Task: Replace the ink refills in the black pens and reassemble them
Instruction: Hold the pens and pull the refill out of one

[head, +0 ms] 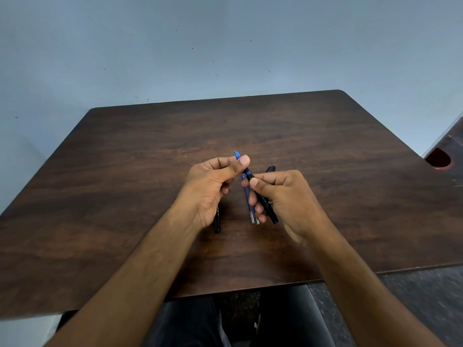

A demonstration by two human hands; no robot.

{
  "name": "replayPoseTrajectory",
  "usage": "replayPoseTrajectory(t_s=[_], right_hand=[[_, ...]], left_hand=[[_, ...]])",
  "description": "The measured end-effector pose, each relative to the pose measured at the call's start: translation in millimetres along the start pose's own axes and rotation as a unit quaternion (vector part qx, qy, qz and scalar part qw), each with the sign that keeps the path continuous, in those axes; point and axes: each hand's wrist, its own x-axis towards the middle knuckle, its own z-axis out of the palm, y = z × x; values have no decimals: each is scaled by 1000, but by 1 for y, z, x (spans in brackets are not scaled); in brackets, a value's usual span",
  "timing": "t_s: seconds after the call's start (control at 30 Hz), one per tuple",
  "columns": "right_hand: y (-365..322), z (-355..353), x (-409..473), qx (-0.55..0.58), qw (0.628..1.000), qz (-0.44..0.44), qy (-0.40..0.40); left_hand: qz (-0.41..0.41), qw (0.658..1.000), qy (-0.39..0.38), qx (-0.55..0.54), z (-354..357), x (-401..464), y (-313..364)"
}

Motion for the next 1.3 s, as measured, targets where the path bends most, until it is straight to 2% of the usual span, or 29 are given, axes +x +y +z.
replayPoseTrajectory(t_s=[0.3,0.43,0.6,0.9,1.1,1.3], right_hand=[[0,-2,1,-12,1000,-2,1],[1,0,2,-6,1000,-3,-1],[-1,0,1,-6,1000,-1,-9],[-1,-2,4,-21,1000,16,8],[-1,0,5,-6,999,34,16],[-3,-3,5,-3,998,50,26]], left_hand=[[17,995,-92,20,-6,-5,1],[38,998,-37,32,-3,-5,1],[19,999,12,28,0,-1,0],[25,999,-19,26,-3,-3,4],[29,998,62,-11,0,6,8],[20,997,64,-26,2,11,5]])
